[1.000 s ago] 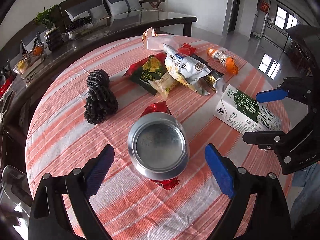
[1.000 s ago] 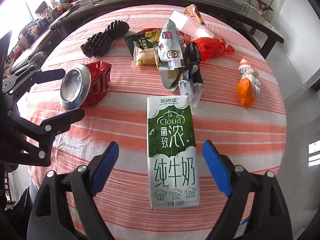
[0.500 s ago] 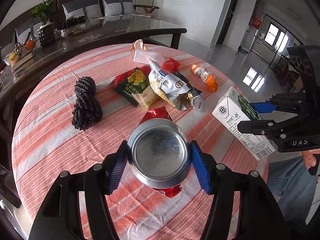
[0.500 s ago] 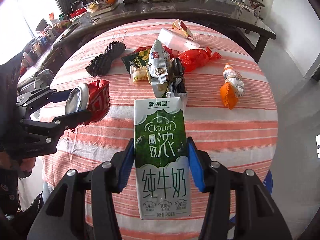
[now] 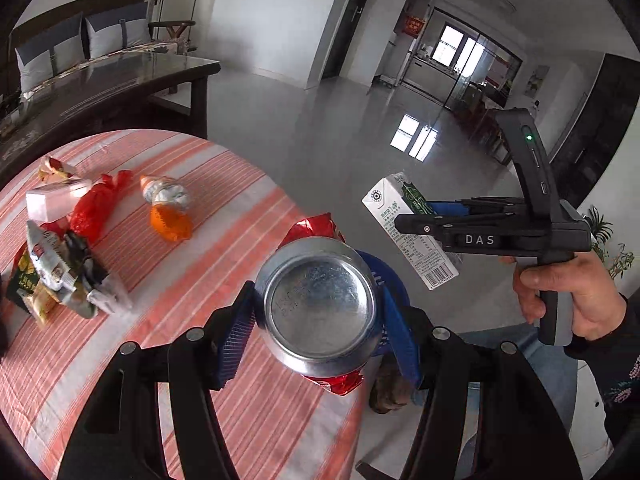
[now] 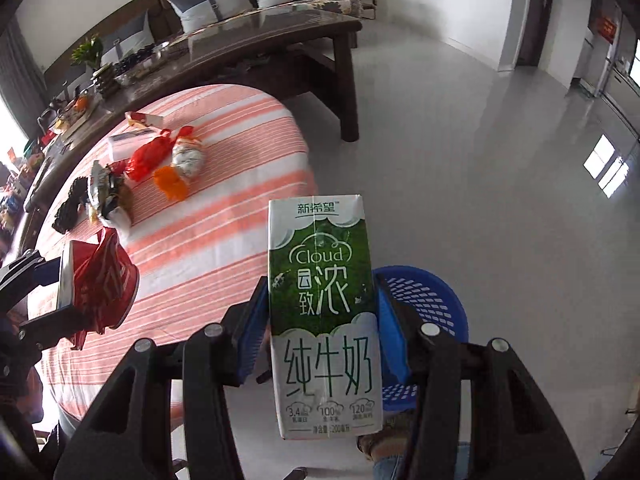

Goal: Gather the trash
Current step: 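Carry carton and can to the blue basket and open both tools, then return both tools over the table toward the remaining trash, then grasp the black mesh bundle with the left tool while the right tool grasps the orange-wrapped bottle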

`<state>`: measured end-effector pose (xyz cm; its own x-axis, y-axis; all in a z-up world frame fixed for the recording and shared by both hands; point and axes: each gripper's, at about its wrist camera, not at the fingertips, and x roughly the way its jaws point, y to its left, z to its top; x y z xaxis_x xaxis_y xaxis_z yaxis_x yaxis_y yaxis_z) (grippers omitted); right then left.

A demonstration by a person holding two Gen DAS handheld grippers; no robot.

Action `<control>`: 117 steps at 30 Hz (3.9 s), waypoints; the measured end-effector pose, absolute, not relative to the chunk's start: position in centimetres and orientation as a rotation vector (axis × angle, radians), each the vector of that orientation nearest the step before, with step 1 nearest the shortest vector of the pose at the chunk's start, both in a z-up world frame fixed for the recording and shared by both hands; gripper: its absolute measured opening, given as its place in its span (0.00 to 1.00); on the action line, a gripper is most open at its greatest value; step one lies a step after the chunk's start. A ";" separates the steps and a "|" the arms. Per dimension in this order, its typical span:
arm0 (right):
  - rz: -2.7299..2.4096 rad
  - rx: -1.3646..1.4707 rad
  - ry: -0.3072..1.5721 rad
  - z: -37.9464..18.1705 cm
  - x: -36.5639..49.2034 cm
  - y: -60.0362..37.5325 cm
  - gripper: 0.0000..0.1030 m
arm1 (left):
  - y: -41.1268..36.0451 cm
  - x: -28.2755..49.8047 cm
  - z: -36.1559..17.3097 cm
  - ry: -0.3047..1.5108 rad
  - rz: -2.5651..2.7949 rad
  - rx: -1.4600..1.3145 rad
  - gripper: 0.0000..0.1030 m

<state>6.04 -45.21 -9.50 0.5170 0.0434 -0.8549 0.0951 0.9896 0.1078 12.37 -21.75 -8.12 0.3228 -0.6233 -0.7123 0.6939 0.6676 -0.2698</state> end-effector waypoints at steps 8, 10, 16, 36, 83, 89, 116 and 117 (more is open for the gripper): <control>-0.142 0.261 1.038 -14.3 5.1 -53.8 0.48 | -34.1 14.1 -13.4 0.985 -0.944 0.142 0.60; -0.163 0.290 1.039 -15.4 5.2 -55.2 0.48 | -35.8 14.5 -14.9 1.009 -0.944 0.151 0.60; -0.187 0.394 1.041 -18.4 5.5 -58.5 0.49 | -39.7 15.5 -17.9 1.050 -0.949 0.173 0.60; -0.203 0.284 0.690 -12.8 0.6 -52.3 0.96 | -24.1 10.4 -11.8 0.813 -0.738 0.136 0.95; 0.132 -0.044 0.947 -16.6 10.9 -22.4 0.96 | 1.4 13.2 -17.1 0.954 -0.221 0.109 0.95; 0.132 -0.044 0.947 -16.6 10.9 -22.5 0.96 | 1.5 13.3 -17.1 0.954 -0.219 0.109 0.96; 0.131 -0.043 0.948 -16.6 10.9 -22.5 0.96 | 7.7 27.8 -16.1 0.969 -0.155 0.061 0.49; 0.131 -0.043 0.948 -16.6 10.9 -22.5 0.96 | 7.8 27.5 -15.9 0.973 -0.170 0.048 0.46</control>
